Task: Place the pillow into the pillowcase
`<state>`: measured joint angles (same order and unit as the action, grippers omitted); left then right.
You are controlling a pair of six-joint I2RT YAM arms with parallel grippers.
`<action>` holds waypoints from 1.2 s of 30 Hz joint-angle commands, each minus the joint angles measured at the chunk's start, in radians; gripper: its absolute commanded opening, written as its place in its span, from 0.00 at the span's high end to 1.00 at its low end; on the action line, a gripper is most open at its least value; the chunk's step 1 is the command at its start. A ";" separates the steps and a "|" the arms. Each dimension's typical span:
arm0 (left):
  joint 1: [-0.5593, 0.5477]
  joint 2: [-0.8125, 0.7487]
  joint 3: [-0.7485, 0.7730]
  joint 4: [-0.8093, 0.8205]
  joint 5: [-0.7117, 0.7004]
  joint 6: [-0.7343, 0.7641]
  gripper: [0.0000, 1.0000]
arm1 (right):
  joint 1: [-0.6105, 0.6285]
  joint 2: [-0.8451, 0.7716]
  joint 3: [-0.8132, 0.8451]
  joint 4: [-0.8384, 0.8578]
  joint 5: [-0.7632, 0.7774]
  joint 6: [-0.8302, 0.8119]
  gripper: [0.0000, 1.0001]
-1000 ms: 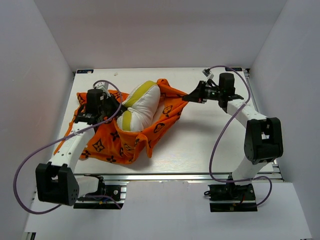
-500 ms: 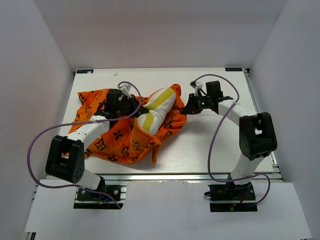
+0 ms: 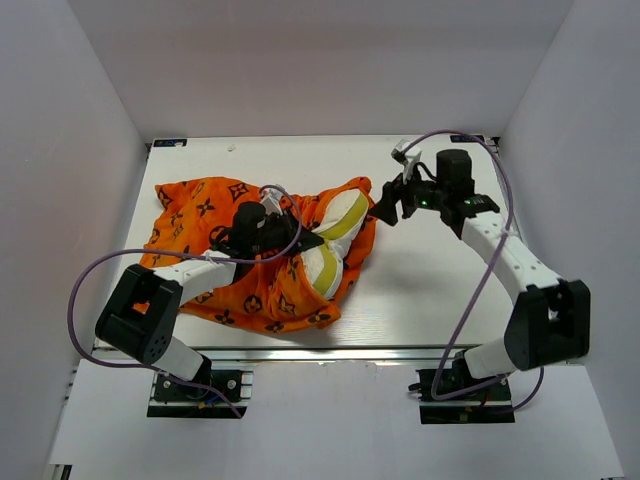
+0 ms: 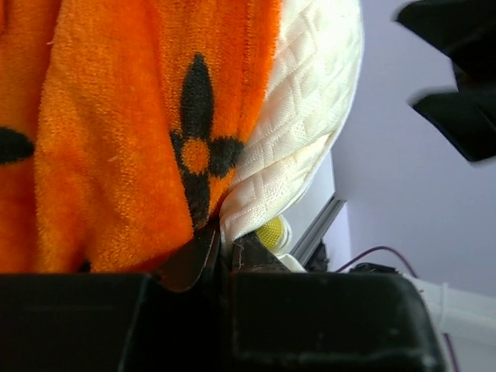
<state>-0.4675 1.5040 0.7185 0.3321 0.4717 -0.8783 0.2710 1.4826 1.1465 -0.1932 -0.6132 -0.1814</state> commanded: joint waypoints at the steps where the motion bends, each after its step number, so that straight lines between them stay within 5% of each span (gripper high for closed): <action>1: 0.026 0.010 -0.021 -0.021 -0.077 -0.045 1.00 | -0.001 -0.071 -0.076 0.052 -0.097 -0.166 0.23; 12: 0.093 -0.105 0.058 0.025 -0.062 -0.156 1.00 | 0.019 -0.021 -0.211 0.161 -0.114 -0.438 0.23; 36: 0.150 -0.160 0.016 0.067 -0.008 -0.215 1.00 | 0.200 0.366 -0.027 0.342 0.003 -0.671 0.21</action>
<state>-0.3553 1.4170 0.7444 0.3706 0.4789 -1.0706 0.4690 1.8236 1.0779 0.1139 -0.6342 -0.7895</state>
